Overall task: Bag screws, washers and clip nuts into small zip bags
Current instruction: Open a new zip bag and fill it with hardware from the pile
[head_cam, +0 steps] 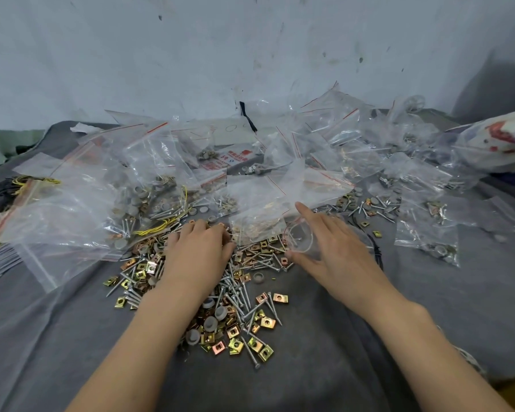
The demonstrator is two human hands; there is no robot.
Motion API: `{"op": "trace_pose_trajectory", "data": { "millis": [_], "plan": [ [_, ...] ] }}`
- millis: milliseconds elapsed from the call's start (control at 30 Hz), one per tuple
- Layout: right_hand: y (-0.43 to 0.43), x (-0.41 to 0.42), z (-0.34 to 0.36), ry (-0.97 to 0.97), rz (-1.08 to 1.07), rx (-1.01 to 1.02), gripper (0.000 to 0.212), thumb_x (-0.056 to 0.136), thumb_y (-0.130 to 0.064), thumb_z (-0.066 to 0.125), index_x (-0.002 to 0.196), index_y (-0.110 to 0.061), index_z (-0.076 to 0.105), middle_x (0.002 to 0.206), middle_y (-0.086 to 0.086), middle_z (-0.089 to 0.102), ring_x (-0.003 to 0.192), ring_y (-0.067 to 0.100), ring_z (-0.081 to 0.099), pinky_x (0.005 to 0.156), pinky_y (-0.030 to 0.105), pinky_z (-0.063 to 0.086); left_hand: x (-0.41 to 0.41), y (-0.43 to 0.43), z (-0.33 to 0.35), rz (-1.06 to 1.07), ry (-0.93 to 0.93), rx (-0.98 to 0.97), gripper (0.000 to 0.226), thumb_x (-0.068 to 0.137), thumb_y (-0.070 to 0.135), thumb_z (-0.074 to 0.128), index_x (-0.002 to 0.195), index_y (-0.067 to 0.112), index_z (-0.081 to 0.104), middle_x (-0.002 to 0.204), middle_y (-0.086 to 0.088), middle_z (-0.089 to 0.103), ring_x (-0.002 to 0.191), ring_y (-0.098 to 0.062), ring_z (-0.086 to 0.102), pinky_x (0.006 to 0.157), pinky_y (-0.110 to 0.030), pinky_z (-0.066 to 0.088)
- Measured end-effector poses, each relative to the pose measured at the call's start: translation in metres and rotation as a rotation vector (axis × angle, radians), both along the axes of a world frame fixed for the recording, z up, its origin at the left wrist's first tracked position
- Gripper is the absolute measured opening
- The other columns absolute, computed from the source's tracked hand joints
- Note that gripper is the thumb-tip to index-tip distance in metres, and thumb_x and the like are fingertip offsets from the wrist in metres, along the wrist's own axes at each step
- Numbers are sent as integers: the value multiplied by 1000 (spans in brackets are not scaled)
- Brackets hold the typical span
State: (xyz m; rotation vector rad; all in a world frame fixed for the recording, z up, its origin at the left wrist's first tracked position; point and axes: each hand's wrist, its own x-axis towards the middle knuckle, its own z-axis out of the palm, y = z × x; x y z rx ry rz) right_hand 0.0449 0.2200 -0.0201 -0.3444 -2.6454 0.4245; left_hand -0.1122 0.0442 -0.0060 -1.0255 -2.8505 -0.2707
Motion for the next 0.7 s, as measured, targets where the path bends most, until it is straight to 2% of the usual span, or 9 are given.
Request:
{"op": "trace_pose_trajectory", "data": {
  "millis": [67, 133, 200, 233, 333, 500, 633, 700],
  "plan": [
    [1, 0, -1, -8, 3, -4, 84, 96, -55, 55, 161, -30, 9, 147, -4, 45, 140, 16, 36, 120, 32, 19, 1, 4, 2, -11, 0, 61, 25, 98, 43, 49, 115, 27, 59, 120, 2, 59, 117, -21, 50, 102, -42, 37],
    [2, 0, -2, 2, 3, -15, 84, 95, -57, 54, 161, -30, 10, 148, -4, 45, 141, 16, 35, 119, 30, 18, 2, 9, 8, -64, -40, 233, 20, 99, 36, 52, 113, 24, 58, 110, 5, 64, 104, -16, 58, 96, -37, 46],
    [2, -1, -2, 26, -3, -38, 84, 94, -59, 54, 160, -31, 11, 149, -3, 45, 140, 16, 35, 118, 30, 19, 9, 16, 18, -149, -178, 465, 18, 98, 29, 56, 115, 23, 58, 99, 11, 65, 89, -4, 61, 82, -19, 50],
    [1, -2, -2, 49, -8, -50, 83, 93, -59, 55, 160, -32, 13, 149, -3, 46, 139, 16, 37, 117, 31, 22, 14, 20, 24, -189, -247, 565, 18, 97, 27, 58, 115, 25, 59, 96, 15, 64, 86, 2, 60, 75, -9, 47],
    [0, -4, 1, 140, -25, -83, 80, 93, -59, 57, 158, -32, 19, 142, -4, 50, 129, 11, 39, 107, 26, 29, 28, 29, 40, -302, -334, 731, 21, 96, 24, 61, 114, 35, 61, 94, 20, 65, 89, 8, 59, 71, -4, 44],
    [-5, -5, 7, 218, -28, -182, 83, 90, -67, 48, 158, -29, 21, 136, -7, 51, 126, 10, 45, 108, 37, 39, 41, 36, 51, -411, -403, 756, 27, 96, 18, 61, 119, 30, 66, 93, 15, 65, 89, 2, 61, 73, -8, 46],
    [-7, -4, 9, 246, -24, -217, 81, 92, -55, 58, 158, -25, 22, 136, -5, 52, 126, 13, 48, 108, 43, 42, 48, 41, 49, -475, -439, 715, 29, 95, 19, 62, 123, 29, 64, 95, 13, 66, 88, 2, 62, 71, -9, 47],
    [-7, -4, 9, 251, -30, -227, 82, 91, -58, 56, 158, -25, 23, 137, -5, 51, 126, 13, 48, 108, 45, 42, 48, 43, 49, -480, -454, 743, 31, 95, 24, 62, 125, 33, 59, 96, 14, 67, 89, 2, 62, 70, -10, 49]
  ]
}}
